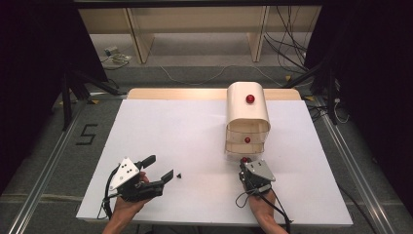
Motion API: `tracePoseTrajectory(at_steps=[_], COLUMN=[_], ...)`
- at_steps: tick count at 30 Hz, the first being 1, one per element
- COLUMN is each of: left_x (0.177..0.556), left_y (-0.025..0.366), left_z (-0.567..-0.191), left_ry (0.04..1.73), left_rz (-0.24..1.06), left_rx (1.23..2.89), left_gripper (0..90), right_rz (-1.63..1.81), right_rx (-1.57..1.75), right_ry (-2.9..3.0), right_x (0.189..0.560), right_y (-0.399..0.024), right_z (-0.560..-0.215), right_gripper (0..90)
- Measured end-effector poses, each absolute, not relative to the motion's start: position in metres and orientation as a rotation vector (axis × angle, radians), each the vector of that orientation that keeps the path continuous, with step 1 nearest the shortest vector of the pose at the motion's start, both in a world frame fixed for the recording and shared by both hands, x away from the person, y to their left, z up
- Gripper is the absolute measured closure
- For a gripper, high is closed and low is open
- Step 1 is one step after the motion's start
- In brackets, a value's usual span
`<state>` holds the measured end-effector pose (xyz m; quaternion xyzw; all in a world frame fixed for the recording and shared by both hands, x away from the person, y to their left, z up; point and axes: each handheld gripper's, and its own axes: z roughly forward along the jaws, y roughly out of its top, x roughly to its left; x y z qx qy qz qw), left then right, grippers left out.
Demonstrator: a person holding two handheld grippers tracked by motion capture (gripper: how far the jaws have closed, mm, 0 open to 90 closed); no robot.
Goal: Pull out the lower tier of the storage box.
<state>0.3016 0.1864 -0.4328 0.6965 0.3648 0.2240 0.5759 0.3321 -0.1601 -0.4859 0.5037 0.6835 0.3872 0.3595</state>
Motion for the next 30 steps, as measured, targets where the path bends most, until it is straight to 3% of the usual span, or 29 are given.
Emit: tracePoseTrajectory(at_steps=[5,13,30], left_x=[0.302,0.301,0.301], left_y=[0.186,0.186,0.186], left_z=[-0.433,-0.433,-0.433], left_ry=[0.853,0.854,0.849], left_rz=[0.526,0.525,0.524], left_rx=[1.633,1.631,1.638], left_gripper=[18.7,18.7,18.7], right_rz=[0.993,1.103,1.167], right_rx=[1.305,1.36,1.25], right_ry=[1.773,1.805,1.942], right_x=[0.332,0.332,0.325], right_y=[-0.161,-0.182,-0.19], right_z=[-0.485,-0.475,-0.456], right_gripper=[71.7,57.8,45.2])
